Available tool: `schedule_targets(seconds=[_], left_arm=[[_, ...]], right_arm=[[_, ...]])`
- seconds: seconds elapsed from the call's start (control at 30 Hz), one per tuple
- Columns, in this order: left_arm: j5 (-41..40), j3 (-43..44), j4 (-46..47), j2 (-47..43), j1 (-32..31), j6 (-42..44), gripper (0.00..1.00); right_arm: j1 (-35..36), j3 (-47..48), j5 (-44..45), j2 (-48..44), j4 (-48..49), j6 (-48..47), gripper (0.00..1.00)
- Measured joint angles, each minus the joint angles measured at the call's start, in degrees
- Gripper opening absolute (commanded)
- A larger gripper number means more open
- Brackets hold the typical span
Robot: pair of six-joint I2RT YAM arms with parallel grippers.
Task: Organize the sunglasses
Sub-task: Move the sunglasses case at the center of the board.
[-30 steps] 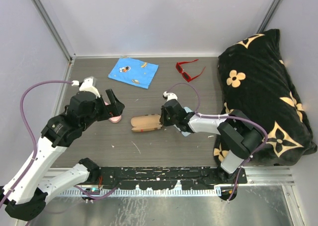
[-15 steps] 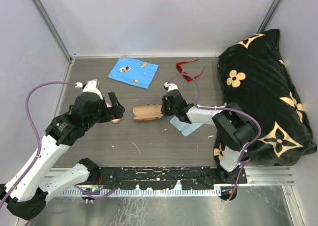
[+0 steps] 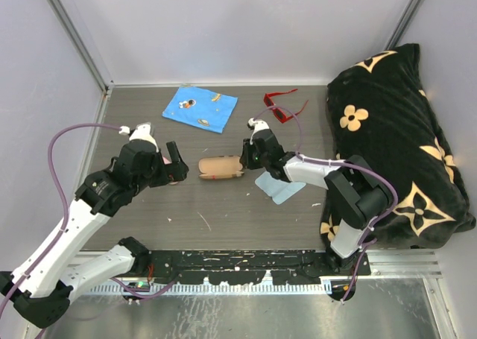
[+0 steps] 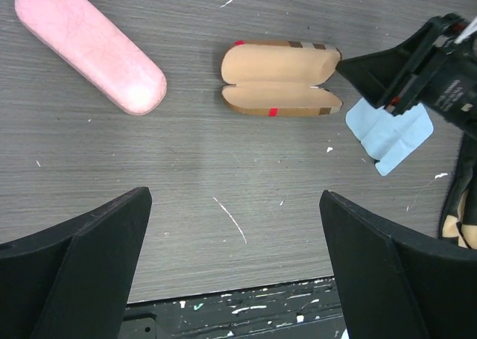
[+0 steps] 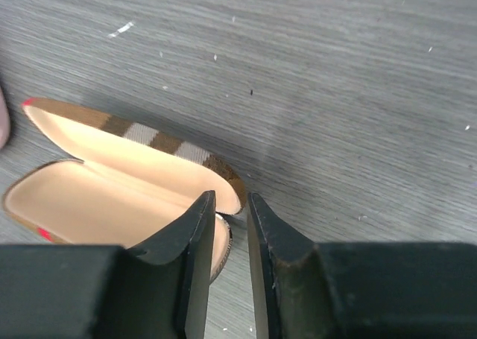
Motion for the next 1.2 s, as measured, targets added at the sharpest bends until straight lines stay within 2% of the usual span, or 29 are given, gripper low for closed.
schedule_targets(seconds=[0.33, 0.63, 0.83, 1.0, 1.2], left_arm=[[0.3, -1.8, 0.0, 0.3, 0.0, 0.0, 0.98], [4.1, -3.1, 0.2, 6.1, 0.0, -3.5, 0.98], [8.9, -7.5, 0.9, 6.3, 0.9, -4.4, 0.98], [13.0, -11.2, 3.7, 4.5, 1.4, -2.5, 0.98], [14.0, -13.3, 5.8, 1.8, 1.5, -1.2, 0.98]], right_arm=[[-0.8, -0.1, 0.2, -8.6, -4.0, 0.2, 0.40], [-1.9, -2.9, 5.1, -19.5, -16.5, 4.2, 0.43], [-1.7, -4.0, 5.2, -18.9, -24.2, 5.3, 0.45], [-0.5, -3.7, 5.4, -14.1, -26.1, 5.4, 0.47], [0.4, -2.4, 6.8, -8.8, -27.6, 5.1, 0.48]])
